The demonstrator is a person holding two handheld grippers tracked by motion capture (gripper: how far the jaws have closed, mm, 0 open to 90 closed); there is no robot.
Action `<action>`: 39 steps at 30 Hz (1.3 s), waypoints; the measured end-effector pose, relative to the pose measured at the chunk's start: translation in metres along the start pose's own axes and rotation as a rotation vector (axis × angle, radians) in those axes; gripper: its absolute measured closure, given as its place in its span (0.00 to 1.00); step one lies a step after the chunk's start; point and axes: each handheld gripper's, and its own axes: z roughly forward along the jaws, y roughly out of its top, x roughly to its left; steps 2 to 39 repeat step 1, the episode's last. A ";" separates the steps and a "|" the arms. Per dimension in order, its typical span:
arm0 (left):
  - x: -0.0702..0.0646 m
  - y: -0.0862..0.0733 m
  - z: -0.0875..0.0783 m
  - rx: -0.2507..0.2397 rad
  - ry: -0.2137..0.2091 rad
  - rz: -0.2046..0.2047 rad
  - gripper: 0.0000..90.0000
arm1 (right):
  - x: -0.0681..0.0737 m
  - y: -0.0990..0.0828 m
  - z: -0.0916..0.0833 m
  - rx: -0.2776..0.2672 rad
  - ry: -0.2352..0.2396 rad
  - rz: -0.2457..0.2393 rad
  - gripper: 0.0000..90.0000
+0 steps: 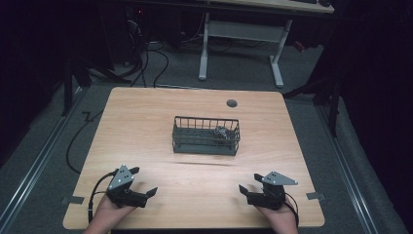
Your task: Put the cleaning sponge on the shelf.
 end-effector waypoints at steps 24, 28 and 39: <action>0.000 0.000 0.000 0.000 0.000 0.000 0.00 | 0.000 0.000 0.000 0.000 0.000 0.000 0.25; 0.000 0.000 0.000 0.000 0.000 0.000 0.00 | 0.000 0.000 0.000 0.000 0.000 0.000 0.25; 0.000 0.000 0.000 0.000 0.000 0.000 0.00 | 0.000 0.000 0.000 0.000 0.000 0.000 0.25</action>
